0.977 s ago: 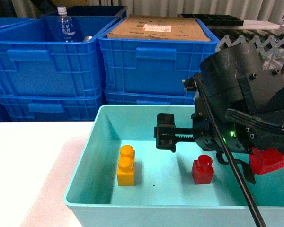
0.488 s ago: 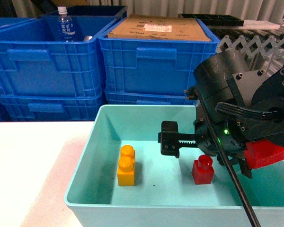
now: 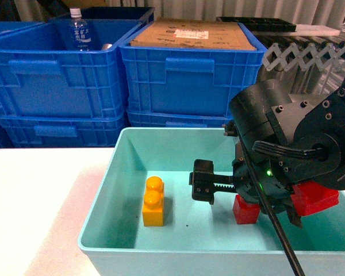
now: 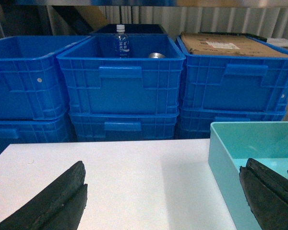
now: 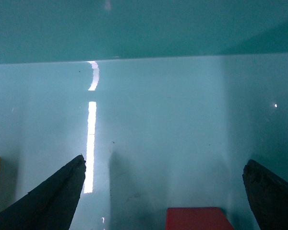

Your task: Pick red block from blue box to shelf

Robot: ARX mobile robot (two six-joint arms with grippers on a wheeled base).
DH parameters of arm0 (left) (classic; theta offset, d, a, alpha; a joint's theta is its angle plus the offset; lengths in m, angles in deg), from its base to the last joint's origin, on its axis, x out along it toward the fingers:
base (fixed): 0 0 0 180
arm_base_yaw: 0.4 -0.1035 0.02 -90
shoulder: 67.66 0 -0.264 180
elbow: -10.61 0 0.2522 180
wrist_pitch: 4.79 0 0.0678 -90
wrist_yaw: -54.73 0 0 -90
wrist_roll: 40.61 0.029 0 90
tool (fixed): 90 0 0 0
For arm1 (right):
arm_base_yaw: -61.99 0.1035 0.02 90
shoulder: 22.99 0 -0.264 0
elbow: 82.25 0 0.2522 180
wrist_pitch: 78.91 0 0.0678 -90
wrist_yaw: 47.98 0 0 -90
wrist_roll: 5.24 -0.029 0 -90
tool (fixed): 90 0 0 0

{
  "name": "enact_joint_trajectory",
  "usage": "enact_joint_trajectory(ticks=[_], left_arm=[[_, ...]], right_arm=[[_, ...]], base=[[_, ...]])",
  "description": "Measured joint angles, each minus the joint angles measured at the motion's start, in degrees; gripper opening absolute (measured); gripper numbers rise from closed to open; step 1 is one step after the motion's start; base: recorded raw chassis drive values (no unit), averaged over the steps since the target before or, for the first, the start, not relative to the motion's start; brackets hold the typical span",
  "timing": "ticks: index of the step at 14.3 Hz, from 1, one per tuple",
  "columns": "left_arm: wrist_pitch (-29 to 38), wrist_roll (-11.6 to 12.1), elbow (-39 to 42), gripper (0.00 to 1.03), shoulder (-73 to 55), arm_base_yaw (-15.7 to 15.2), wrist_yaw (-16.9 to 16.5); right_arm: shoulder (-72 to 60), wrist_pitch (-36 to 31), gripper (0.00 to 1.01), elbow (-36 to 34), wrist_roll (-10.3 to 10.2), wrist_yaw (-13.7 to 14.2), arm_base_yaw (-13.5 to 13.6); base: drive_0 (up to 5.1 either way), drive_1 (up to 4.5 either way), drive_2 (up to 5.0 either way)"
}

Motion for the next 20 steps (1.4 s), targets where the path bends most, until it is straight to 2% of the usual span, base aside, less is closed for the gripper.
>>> enact_joint_trajectory(ticks=[4, 6, 10, 11, 15, 16, 18, 20], left_arm=[[0.00, 0.00, 0.00, 0.98, 0.00, 0.00, 0.00], [0.00, 0.00, 0.00, 0.98, 0.00, 0.00, 0.00], [0.00, 0.00, 0.00, 0.98, 0.00, 0.00, 0.00], [0.00, 0.00, 0.00, 0.98, 0.00, 0.00, 0.02], [0.00, 0.00, 0.00, 0.98, 0.00, 0.00, 0.00], [0.00, 0.00, 0.00, 0.98, 0.00, 0.00, 0.00], [0.00, 0.00, 0.00, 0.98, 0.00, 0.00, 0.02], [0.00, 0.00, 0.00, 0.98, 0.00, 0.00, 0.02]], right_arm=[[-1.57, 0.48, 0.98, 0.57, 0.26, 0.98, -0.31], [-1.99, 0.28, 0.81, 0.61, 0.63, 1.60, -0.66], [-2.67, -0.07, 0.33, 0.81, 1.22, 2.25, -1.18], [-2.73, -0.04, 0.28, 0.94, 1.36, 2.10, -1.18], [-2.49, -1.27, 0.28, 0.92, 2.43, 0.50, -1.29], [-1.68, -0.96, 0.28, 0.92, 2.75, -1.05, -1.88], [2.54, -0.50, 0.28, 1.77, 4.39, -1.51, -4.55], [11.39, -3.06, 0.27, 3.58, 6.60, -1.44, -9.11]], base=[[0.0, 0.00, 0.0], [0.0, 0.00, 0.0], [0.0, 0.00, 0.0], [0.0, 0.00, 0.0], [0.0, 0.00, 0.0], [0.0, 0.00, 0.0], [0.0, 0.00, 0.0], [0.0, 0.00, 0.0]])
